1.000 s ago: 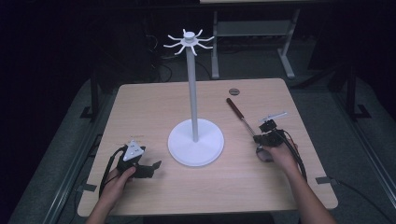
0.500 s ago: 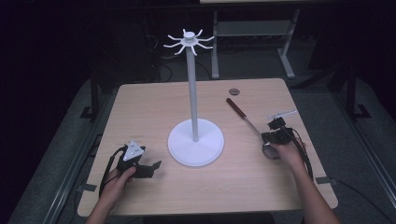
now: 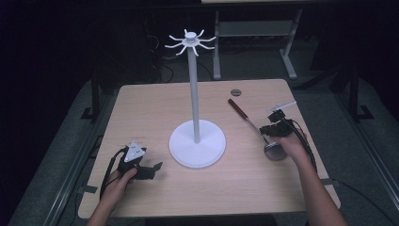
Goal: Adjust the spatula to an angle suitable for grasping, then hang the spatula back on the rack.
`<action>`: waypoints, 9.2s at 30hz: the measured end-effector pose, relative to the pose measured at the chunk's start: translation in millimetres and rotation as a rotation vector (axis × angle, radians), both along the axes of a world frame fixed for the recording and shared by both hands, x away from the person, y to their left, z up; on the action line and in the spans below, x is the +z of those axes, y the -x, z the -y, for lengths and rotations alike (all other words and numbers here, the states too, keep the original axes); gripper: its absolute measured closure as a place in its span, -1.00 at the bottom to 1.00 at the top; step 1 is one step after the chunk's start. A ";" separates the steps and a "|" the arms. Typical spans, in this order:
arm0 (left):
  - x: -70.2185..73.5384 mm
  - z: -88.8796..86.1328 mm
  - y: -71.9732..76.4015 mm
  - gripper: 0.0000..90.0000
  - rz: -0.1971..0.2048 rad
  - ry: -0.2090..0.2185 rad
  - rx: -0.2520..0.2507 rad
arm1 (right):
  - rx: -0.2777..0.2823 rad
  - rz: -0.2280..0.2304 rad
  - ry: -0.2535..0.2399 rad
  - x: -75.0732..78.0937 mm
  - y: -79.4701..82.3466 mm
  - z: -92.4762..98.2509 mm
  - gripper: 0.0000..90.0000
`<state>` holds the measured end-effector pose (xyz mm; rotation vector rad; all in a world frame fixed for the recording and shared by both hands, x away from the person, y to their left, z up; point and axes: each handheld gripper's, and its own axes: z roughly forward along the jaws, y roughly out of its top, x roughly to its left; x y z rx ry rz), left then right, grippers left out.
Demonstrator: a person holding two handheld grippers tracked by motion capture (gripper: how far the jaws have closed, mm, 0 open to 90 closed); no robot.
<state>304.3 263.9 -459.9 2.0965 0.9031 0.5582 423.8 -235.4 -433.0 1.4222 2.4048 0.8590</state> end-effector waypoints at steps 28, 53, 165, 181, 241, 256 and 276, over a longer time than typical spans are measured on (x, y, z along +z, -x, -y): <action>0.1 0.3 0.7 -0.72 0.000 0.007 -0.004 | 0.013 -0.047 0.084 -14.4 -33.6 -21.7 0.88; 0.9 1.0 1.6 -0.72 0.005 0.005 -0.001 | 0.070 -0.032 0.111 -13.0 50.2 0.1 0.88; 0.2 -0.3 0.0 -0.72 0.000 -0.001 -0.002 | 0.092 0.258 -0.164 86.7 31.0 -13.9 0.64; 0.2 0.1 0.1 -0.72 0.006 0.002 -0.003 | 0.085 0.385 -0.349 99.1 41.2 -0.1 0.65; 1.6 0.9 1.4 -0.72 0.009 -0.002 -0.008 | 0.392 0.566 -0.553 200.3 46.0 -75.7 0.64; 1.8 1.0 1.8 -0.72 0.008 0.003 -0.009 | 0.449 0.575 -0.561 207.3 52.1 -96.3 0.64; 2.4 1.0 2.3 -0.72 0.011 0.005 -0.010 | 0.458 0.557 -0.538 204.6 43.8 -116.0 0.64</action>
